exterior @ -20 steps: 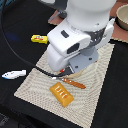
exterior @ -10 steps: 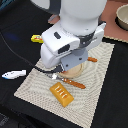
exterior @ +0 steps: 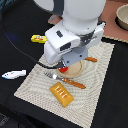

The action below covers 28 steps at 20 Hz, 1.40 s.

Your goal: Interact with the objects in diverse but meaningful ways.

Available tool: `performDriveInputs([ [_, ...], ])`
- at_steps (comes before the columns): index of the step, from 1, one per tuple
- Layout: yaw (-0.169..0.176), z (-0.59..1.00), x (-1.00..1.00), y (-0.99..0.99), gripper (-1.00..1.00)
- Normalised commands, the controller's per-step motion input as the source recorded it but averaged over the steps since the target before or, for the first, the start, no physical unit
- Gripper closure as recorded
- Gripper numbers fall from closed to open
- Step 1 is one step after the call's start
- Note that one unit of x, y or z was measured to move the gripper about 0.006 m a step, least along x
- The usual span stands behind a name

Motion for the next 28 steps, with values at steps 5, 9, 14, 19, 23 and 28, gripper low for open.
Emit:
performDriveInputs([
  [5, 0.0, -0.42, -0.62, 0.19, -1.0],
  [9, 0.0, -0.31, -0.6, 0.32, -1.0],
  [14, 0.0, -0.29, -0.48, 0.2, -1.0],
  [19, -0.007, -0.25, -0.33, 0.1, -1.0],
  [23, -0.002, -0.28, -0.38, 0.09, -1.0],
  [28, 0.0, -0.3, -0.42, 0.08, -1.0],
])
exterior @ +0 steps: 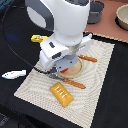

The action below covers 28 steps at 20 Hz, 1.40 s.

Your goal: Interact with the objects in diverse but meaningful ways.

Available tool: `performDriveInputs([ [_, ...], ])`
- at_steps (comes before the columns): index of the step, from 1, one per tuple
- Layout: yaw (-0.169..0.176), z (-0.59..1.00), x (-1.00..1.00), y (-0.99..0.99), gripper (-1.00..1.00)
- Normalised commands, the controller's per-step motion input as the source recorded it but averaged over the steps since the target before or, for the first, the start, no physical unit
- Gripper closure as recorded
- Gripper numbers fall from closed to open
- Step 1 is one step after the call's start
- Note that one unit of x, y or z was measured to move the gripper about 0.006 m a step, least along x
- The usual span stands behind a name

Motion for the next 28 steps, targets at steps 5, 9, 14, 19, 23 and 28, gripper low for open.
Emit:
performDriveInputs([
  [5, 0.0, -0.03, -0.39, 0.17, -1.0],
  [9, 0.0, 0.0, -0.39, 0.19, 1.0],
  [14, 0.0, -0.01, -0.35, 0.18, 1.0],
  [19, 0.0, -0.12, -0.29, 0.14, 1.0],
  [23, 0.0, -0.17, -0.22, 0.11, 1.0],
  [28, 0.0, -0.07, -0.19, 0.12, 1.0],
])
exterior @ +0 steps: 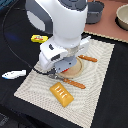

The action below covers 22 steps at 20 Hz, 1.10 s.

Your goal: Interact with the objects in diverse but meaningful ways.

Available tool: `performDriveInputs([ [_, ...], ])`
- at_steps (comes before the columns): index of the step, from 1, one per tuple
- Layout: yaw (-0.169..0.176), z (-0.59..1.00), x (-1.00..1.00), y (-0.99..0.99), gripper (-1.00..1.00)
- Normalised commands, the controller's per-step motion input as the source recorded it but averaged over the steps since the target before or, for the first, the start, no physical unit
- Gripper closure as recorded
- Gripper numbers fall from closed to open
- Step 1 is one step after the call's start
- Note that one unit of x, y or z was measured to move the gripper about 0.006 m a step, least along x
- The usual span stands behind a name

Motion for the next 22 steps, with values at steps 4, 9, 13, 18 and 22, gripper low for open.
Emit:
performDriveInputs([
  [4, -0.001, 0.01, -0.24, 0.14, 1.0],
  [9, 0.0, 0.78, -0.58, 0.27, 1.0],
  [13, -0.006, 1.0, -0.34, 0.42, 1.0],
  [18, -0.003, 1.0, -0.02, 0.53, 1.0],
  [22, -0.001, 0.73, 0.08, 0.71, 1.0],
])
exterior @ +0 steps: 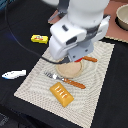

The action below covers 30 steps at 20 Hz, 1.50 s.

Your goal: Interact with the objects in diverse but meaningful ways.

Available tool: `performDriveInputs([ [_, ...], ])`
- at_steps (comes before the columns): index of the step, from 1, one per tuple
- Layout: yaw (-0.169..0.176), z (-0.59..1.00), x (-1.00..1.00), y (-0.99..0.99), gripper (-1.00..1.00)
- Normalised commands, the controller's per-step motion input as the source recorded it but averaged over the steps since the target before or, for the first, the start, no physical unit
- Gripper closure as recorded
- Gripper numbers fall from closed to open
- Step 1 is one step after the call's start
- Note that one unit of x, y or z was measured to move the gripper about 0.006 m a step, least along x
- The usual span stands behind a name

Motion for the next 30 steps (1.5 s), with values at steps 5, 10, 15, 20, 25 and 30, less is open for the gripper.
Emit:
performDriveInputs([
  [5, 0.02, 0.04, 0.03, 0.88, 1.0],
  [10, 0.048, -0.2, -0.05, 0.88, 1.0],
  [15, 0.079, -0.48, -0.3, 0.7, 1.0],
  [20, 0.074, -0.67, -0.44, 0.38, 1.0],
  [25, 0.07, -0.67, -0.45, 0.22, 1.0],
  [30, 0.074, -0.59, -0.47, 0.29, 1.0],
])
